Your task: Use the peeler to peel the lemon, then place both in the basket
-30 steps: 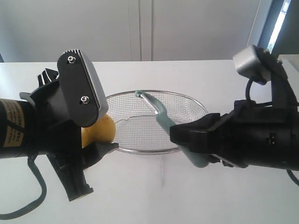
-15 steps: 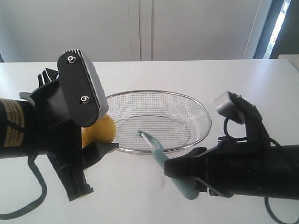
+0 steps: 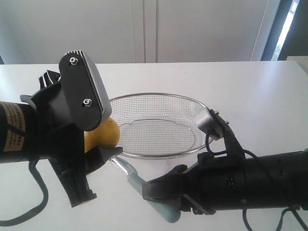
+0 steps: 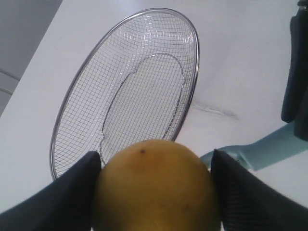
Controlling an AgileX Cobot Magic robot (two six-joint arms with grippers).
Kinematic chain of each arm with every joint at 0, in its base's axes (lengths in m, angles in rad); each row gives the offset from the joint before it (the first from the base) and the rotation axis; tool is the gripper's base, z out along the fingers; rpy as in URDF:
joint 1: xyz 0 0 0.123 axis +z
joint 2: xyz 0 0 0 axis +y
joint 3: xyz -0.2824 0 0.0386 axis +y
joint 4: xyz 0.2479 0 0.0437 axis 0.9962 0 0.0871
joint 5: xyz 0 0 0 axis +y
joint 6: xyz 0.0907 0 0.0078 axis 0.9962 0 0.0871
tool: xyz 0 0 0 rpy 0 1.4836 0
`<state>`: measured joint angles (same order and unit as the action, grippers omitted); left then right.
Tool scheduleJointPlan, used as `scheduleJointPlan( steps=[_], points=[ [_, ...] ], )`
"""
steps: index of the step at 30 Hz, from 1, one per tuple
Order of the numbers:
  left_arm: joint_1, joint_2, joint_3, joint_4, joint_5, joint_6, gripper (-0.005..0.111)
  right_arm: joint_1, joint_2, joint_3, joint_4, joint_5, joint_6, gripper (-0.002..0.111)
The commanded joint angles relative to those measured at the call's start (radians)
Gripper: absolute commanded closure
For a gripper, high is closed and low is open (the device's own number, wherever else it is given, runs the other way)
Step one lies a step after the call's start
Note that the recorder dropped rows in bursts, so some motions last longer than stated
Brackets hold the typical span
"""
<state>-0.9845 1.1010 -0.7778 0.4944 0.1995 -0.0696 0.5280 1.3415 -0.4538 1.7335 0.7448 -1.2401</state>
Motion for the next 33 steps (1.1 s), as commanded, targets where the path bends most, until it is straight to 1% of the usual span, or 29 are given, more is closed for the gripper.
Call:
scheduleJointPlan(
  steps=[1, 12, 27, 33],
  points=[
    [-0.005, -0.007, -0.003, 0.007, -0.012, -0.004, 0.107, -0.008, 0.001, -0.034, 0.011, 0.078, -0.019, 0.108],
    [-0.005, -0.007, -0.003, 0.007, -0.01, -0.004, 0.107, -0.008, 0.001, -0.073, 0.011, 0.058, -0.037, 0.108],
    [-0.005, -0.007, -0.003, 0.007, -0.006, -0.004, 0.107, -0.01, -0.008, -0.073, 0.011, 0.019, -0.039, 0.108],
    [-0.005, -0.007, -0.003, 0.007, -0.006, -0.004, 0.107, -0.01, -0.056, -0.073, 0.011, -0.017, -0.039, 0.108]
  ],
)
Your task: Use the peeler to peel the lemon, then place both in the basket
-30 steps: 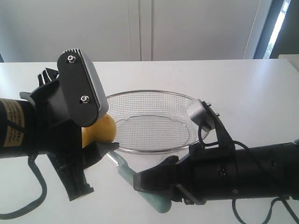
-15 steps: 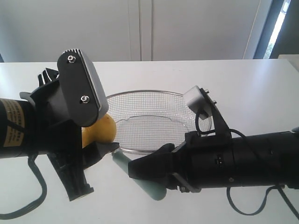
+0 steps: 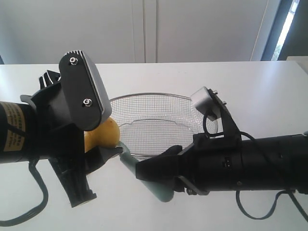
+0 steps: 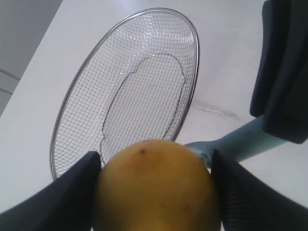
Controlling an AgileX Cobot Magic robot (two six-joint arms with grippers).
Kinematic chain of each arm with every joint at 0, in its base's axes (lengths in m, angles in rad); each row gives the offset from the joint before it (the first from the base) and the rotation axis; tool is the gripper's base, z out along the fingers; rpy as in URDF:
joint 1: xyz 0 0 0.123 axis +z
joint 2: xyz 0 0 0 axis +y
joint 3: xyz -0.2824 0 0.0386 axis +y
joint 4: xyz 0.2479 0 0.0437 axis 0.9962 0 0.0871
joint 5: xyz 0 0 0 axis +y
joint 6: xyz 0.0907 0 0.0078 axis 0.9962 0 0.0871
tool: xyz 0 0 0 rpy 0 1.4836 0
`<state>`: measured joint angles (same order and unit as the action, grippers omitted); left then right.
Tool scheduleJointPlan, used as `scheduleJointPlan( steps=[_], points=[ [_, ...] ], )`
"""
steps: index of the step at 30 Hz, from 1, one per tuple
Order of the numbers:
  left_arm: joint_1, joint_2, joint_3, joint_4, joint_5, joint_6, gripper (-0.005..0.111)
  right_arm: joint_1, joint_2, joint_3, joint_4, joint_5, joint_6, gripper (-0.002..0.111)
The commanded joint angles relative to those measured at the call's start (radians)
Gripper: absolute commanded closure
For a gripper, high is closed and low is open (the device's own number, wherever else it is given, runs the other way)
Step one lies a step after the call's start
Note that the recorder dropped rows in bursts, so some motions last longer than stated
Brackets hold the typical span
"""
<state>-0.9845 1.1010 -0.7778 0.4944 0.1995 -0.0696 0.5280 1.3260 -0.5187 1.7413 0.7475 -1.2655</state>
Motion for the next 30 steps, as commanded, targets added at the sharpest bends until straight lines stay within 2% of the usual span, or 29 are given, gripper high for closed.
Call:
scheduleJointPlan(
  steps=[1, 18, 30],
  points=[
    [-0.005, -0.007, -0.003, 0.007, -0.006, -0.004, 0.107, -0.01, -0.052, -0.008, 0.003, -0.031, -0.014, 0.108],
    [-0.005, -0.007, -0.003, 0.007, -0.004, -0.004, 0.107, -0.01, -0.23, -0.008, 0.003, -0.163, -0.012, 0.108],
    [-0.005, -0.007, -0.003, 0.016, 0.004, -0.004, 0.107, -0.01, -0.439, -0.008, -0.009, -0.415, -0.012, 0.108]
  ],
)
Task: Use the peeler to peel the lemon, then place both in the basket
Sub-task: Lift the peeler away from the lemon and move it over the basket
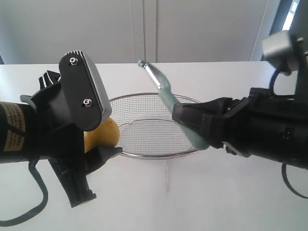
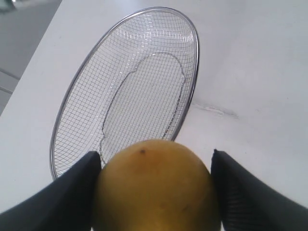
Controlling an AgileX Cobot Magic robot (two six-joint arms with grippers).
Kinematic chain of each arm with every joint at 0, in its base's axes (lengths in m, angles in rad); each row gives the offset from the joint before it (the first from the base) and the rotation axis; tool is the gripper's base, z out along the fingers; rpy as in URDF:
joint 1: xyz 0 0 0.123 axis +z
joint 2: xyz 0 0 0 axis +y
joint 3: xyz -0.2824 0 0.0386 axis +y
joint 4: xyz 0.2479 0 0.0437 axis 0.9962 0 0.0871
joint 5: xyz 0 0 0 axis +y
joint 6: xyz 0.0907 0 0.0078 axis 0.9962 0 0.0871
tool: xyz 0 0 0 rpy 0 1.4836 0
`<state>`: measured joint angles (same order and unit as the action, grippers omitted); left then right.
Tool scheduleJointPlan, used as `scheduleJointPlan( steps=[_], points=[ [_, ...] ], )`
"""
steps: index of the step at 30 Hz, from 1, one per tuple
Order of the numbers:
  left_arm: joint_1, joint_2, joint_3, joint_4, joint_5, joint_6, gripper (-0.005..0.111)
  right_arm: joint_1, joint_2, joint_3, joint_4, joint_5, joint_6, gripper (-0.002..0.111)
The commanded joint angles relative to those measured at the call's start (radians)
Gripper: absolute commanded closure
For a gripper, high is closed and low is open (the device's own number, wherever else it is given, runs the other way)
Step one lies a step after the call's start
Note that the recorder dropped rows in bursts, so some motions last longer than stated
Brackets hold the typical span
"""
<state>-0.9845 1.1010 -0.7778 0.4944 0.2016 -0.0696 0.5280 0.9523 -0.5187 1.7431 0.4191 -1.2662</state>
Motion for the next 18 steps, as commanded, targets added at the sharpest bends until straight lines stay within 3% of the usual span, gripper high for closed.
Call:
scheduleJointPlan(
  steps=[1, 8, 13, 18],
  points=[
    [-0.005, -0.007, -0.003, 0.023, 0.003, -0.004, 0.107, -0.01, -0.082, -0.008, -0.034, -0.116, -0.011, 0.108],
    [-0.005, -0.03, -0.003, 0.058, 0.033, -0.004, 0.107, -0.01, -0.132, -0.008, -0.168, -0.347, -0.026, 0.108],
    [-0.005, -0.078, -0.003, 0.103, 0.066, -0.021, 0.107, -0.01, -0.132, -0.008, -0.175, -0.493, -0.151, 0.108],
    [-0.005, -0.117, -0.003, 0.348, 0.141, -0.278, 0.107, -0.01, -0.132, -0.042, -0.176, -0.56, -0.213, 0.108]
  ],
)
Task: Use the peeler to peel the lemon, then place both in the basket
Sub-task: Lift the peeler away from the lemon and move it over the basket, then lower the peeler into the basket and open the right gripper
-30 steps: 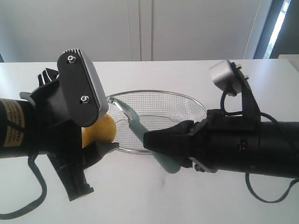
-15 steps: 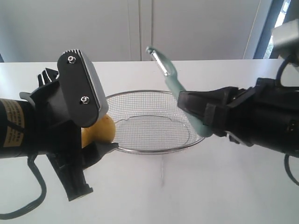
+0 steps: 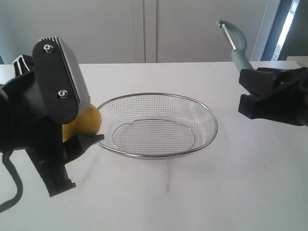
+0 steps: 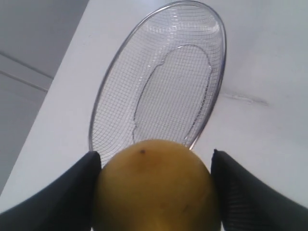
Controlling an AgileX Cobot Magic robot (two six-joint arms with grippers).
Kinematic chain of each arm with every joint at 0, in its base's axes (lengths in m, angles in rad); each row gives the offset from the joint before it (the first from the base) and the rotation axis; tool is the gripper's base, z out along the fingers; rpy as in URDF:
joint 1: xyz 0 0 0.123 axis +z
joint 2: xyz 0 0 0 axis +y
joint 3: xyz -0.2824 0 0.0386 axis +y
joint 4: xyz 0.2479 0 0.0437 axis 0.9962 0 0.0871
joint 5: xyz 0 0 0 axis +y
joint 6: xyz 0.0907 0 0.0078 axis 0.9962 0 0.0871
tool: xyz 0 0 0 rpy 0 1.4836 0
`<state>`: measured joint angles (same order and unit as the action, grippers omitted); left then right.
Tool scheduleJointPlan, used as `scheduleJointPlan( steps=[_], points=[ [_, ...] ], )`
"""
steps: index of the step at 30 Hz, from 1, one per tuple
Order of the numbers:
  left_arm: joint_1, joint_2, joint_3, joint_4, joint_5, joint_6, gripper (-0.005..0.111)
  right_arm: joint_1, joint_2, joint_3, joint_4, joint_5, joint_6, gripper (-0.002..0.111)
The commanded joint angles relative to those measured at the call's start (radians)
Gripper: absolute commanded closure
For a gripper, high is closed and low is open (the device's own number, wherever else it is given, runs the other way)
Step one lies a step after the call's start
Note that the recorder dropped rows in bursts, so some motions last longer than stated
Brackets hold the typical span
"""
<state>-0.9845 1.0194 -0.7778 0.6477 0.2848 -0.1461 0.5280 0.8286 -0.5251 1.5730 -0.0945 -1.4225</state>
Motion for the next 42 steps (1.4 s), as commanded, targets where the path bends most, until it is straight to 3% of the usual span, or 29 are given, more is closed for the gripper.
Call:
scheduleJointPlan(
  steps=[1, 6, 11, 16, 20, 27, 33, 35, 42],
  points=[
    [-0.005, -0.043, -0.003, 0.265, 0.086, -0.28, 0.107, -0.01, -0.003, -0.051, -0.006, -0.046, -0.062, 0.108],
    [-0.005, -0.045, -0.003, 0.512, 0.226, -0.576, 0.107, -0.01, 0.068, -0.149, -0.004, -0.052, -0.11, 0.108],
    [-0.005, -0.045, -0.003, 0.52, 0.229, -0.589, 0.107, -0.01, 0.211, -0.243, 0.027, -0.099, -0.214, 0.108],
    [-0.005, -0.045, -0.003, 0.52, 0.221, -0.589, 0.107, -0.01, 0.383, -0.331, 0.171, -0.245, -0.483, 0.108],
    [-0.005, -0.045, -0.003, 0.52, 0.208, -0.589, 0.107, -0.01, 0.484, -0.371, 0.171, -0.253, -0.48, 0.108],
    [-0.005, -0.045, -0.003, 0.52, 0.201, -0.589, 0.107, -0.01, 0.606, -0.405, 0.171, -0.043, -0.333, 0.108],
    [-0.005, -0.045, -0.003, 0.52, 0.201, -0.589, 0.107, -0.01, 0.682, -0.459, 0.149, 0.364, -0.166, 0.108],
    [-0.005, -0.045, -0.003, 0.517, 0.201, -0.591, 0.107, -0.01, 0.7, -0.487, -0.01, 0.386, -0.018, 0.108],
    [-0.005, -0.045, -0.003, 0.509, 0.194, -0.591, 0.107, -0.051, 0.785, -0.641, -0.947, 0.589, 0.826, 0.108]
  ],
)
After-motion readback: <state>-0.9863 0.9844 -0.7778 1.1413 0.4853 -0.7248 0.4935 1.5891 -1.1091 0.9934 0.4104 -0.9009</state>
